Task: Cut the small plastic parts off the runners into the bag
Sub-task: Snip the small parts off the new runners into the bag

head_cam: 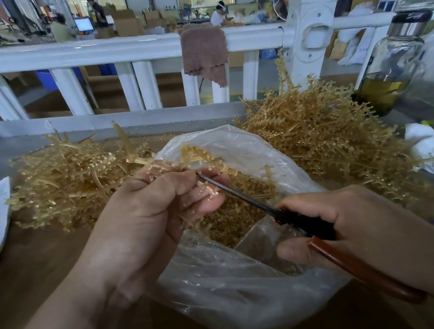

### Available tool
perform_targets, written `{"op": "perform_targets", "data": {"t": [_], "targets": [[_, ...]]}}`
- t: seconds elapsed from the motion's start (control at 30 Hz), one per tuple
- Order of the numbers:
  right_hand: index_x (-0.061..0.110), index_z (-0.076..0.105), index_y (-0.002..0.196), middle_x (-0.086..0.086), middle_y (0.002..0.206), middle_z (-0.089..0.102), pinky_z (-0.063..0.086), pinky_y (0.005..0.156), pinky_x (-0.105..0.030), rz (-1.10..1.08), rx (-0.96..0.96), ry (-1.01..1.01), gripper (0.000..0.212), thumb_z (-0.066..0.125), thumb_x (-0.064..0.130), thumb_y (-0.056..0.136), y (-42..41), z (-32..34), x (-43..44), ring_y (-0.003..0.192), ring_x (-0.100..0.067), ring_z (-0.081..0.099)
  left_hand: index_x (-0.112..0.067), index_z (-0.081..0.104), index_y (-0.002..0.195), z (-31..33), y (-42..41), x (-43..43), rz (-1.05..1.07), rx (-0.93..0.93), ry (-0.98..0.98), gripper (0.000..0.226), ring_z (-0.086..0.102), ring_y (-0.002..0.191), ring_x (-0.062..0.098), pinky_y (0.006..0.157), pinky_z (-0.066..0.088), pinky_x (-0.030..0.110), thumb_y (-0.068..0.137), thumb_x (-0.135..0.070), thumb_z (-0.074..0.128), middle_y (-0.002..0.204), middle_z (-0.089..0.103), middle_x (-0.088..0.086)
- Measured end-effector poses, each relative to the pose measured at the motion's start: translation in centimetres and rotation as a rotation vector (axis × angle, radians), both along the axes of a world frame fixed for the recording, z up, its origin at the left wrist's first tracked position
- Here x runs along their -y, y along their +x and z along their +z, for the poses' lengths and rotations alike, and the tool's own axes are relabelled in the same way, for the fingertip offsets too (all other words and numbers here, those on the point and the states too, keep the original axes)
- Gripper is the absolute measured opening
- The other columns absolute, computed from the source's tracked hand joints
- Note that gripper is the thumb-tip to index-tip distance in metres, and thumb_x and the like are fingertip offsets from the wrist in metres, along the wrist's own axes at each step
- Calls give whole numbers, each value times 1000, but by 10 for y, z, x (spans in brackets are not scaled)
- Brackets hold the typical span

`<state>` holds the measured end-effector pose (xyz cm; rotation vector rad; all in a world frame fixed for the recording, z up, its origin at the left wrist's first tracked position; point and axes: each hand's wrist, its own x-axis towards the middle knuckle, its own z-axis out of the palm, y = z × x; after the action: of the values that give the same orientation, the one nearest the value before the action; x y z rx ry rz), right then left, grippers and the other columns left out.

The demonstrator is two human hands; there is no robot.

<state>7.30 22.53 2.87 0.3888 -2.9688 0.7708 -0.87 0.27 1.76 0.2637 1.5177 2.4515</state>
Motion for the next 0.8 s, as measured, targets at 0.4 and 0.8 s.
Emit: {"op": "perform_targets", "data": {"t": [0.4, 0.8], "targets": [[30, 61, 87, 12, 65, 61, 38, 47, -17, -26, 7, 40, 51, 48, 78, 78, 1, 3, 3, 53, -6, 57, 11, 73, 80, -8, -11, 9, -64, 6, 3, 32, 74, 64, 17, 67, 62, 29, 63, -16, 75, 100, 73, 31], [35, 60, 100, 15, 76, 64, 46, 62, -25, -49, 26, 15, 64, 41, 89, 72, -2, -2, 1, 64, -5, 61, 28, 60, 97, -6, -8, 4, 22, 98, 24, 41, 72, 88, 39, 68, 63, 36, 71, -1, 72, 101, 64, 45]]}}
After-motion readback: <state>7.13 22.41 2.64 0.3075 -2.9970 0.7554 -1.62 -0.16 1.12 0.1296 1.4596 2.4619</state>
